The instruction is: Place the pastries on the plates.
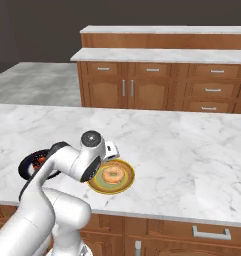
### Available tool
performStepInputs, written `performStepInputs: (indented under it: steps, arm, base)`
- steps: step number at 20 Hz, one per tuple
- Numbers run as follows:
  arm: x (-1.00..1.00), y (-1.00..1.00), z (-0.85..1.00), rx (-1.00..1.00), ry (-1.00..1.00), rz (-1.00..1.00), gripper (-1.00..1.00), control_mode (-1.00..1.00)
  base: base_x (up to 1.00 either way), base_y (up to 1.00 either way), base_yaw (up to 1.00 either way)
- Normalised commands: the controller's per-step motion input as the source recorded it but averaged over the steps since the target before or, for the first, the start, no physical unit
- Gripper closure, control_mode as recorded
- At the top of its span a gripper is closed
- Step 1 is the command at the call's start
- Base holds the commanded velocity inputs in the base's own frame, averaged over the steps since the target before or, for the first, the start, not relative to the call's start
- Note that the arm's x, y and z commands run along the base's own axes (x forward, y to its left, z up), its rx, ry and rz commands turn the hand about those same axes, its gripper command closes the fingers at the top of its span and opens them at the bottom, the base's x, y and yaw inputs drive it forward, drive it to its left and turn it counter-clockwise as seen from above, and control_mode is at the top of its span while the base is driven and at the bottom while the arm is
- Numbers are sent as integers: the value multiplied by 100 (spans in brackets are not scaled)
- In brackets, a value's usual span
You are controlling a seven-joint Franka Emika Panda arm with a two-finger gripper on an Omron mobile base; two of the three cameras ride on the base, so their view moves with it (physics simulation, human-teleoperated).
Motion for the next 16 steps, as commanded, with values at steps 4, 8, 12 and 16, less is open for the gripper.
performStepInputs:
  steps: [4,8,12,16]
  arm:
    - [-19,3,100,-1,-31,0,-100,-100]
    - [-56,-12,100,1,-42,0,-100,-100]
    - [-71,-43,97,11,-48,0,-100,-100]
    - [-56,-76,99,21,-39,0,-100,-100]
  base:
    - [0,0,0]
    - [0,0,0]
    - [0,0,0]
    - [0,0,0]
